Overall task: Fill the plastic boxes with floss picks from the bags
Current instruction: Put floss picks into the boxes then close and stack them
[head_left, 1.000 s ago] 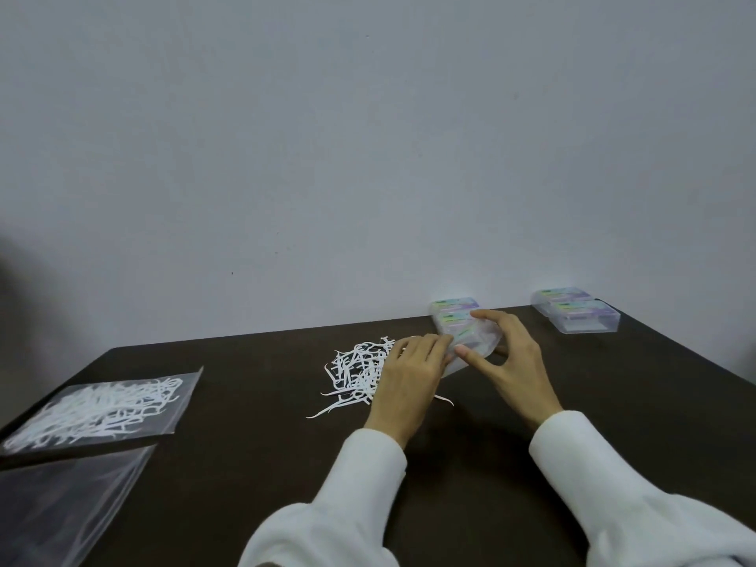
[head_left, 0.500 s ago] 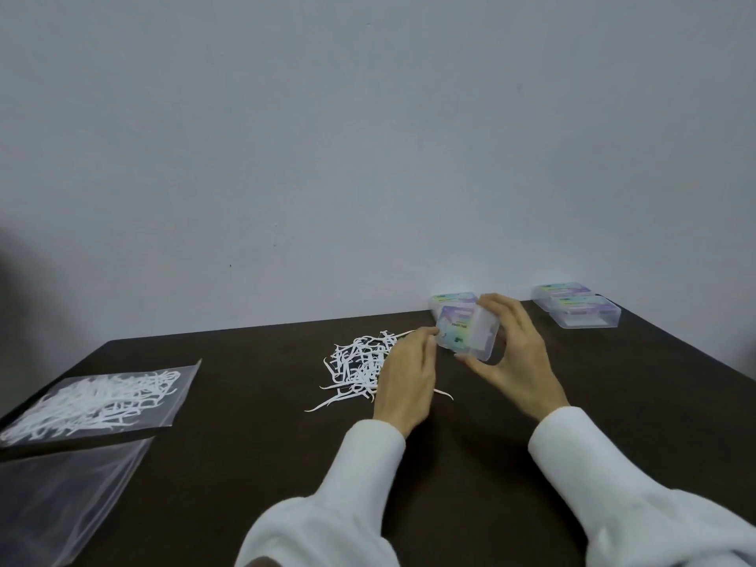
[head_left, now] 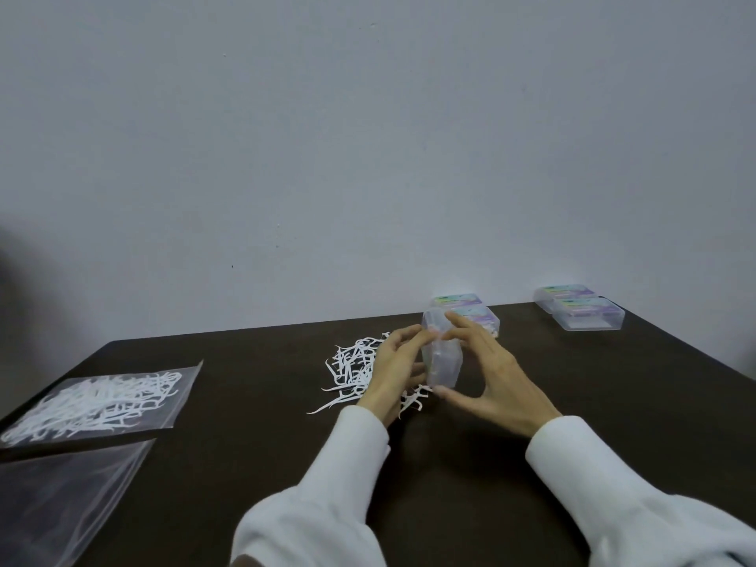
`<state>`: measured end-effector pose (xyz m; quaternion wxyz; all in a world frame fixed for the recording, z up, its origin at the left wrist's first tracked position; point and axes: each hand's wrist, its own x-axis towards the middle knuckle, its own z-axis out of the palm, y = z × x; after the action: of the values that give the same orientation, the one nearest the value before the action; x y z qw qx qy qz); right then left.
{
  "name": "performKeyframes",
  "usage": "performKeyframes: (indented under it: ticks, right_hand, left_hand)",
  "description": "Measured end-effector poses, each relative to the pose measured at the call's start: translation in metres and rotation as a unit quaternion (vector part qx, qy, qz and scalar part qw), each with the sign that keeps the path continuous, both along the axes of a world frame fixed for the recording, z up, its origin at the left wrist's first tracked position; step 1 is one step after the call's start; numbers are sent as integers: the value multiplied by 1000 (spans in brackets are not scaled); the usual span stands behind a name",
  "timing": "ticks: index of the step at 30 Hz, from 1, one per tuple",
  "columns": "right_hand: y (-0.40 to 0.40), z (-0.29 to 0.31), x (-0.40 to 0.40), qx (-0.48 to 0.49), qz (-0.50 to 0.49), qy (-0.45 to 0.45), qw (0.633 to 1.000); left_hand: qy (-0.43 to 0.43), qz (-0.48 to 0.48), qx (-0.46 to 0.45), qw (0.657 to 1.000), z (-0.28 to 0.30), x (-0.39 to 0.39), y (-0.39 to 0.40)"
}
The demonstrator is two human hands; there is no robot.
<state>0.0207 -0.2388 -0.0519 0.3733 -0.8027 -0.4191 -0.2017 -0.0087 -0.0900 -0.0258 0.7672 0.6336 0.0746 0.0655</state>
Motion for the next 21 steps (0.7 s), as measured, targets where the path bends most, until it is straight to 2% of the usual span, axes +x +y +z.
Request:
performKeyframes:
  ticks: [4, 8, 11, 15, 17, 21]
  right_hand:
    - [-1, 1, 4, 101, -20, 56, 993]
    - [-9, 2, 9, 199, 16, 230, 952]
    - [-16, 2, 17, 191, 47, 316, 928]
    - [-20, 7, 20, 171, 37, 328, 928]
    - [-23, 8, 20, 174, 20, 324, 930]
    - [-27, 7, 21, 179, -18, 311, 933]
  left_hand:
    - [-46, -62, 56, 995, 3, -2, 12]
    - [-83, -119, 98, 985, 1, -2, 18]
    - [-91, -142, 114, 979, 0, -1, 23]
    - [-116, -144, 146, 972, 1, -2, 28]
    - [-143, -112, 213, 960, 1, -2, 28]
    - [-223, -15, 395, 891, -4, -3, 19]
